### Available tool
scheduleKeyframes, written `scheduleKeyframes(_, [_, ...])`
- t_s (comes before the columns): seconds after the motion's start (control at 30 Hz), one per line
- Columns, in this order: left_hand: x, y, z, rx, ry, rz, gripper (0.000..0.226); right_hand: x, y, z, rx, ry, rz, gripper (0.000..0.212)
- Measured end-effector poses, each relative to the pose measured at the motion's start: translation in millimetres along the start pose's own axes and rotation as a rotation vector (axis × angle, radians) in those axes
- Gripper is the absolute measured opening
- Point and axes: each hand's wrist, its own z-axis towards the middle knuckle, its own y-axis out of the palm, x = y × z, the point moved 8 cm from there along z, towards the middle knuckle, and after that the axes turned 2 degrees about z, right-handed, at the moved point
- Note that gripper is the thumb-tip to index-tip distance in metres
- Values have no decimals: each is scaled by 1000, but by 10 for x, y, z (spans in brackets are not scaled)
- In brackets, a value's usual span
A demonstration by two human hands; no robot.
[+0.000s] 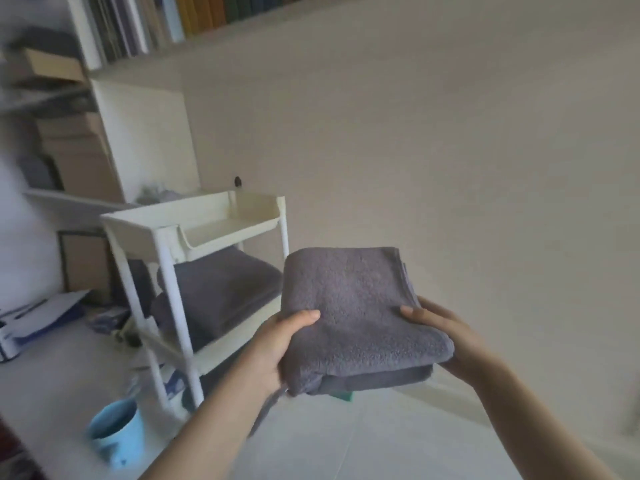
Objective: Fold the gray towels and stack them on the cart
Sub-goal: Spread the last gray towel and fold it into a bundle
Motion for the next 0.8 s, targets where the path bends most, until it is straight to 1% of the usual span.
scheduleKeyframes(0.07, [326, -114, -46, 48, 78, -26, 43, -277, 188, 223, -49, -65, -16, 53])
scheduleKeyframes(0.2, [950, -297, -128, 136, 215, -81, 33, -786, 559, 607, -161, -182, -28, 54])
scheduleKeyframes(0.23, [1084, -313, -151, 150, 237, -95, 32, -896, 634, 671, -153, -207, -47, 51])
scheduleKeyframes(0.3, [1342, -372, -177, 191, 286, -125, 29, -1126, 762, 800, -101, -267, -90, 32])
scheduleKeyframes(0.33, [1456, -400, -170, 212, 311, -134, 29, -1197, 812, 863, -86, -276, -89, 31])
scheduleKeyframes(0.43, [1737, -531, -97, 281, 374, -170, 35, -1272, 1001, 1109, -135, -188, -81, 65])
scheduleKeyframes(0.47, [1808, -571, -62, 301, 383, -183, 37, -1300, 1057, 1206, -155, -183, -79, 70])
scheduleKeyframes(0.53, [1926, -640, 16, 342, 394, -210, 36, -1388, 1145, 1360, -155, -191, -85, 70])
scheduleKeyframes(0.6, [2039, -703, 101, 376, 398, -234, 34, -1463, 1247, 1531, -157, -242, -118, 56])
scheduleKeyframes(0.63, [2082, -717, 128, 387, 405, -234, 40, -1503, 1281, 1589, -144, -284, -127, 47])
scheduleKeyframes(0.7, [2207, -832, 166, 465, 456, -197, 58, -1547, 1347, 1770, -108, -364, -105, 35])
scheduleKeyframes(0.8, [2407, -986, 163, 601, 545, -18, 86, -1553, 1461, 1964, -68, -453, -36, 34])
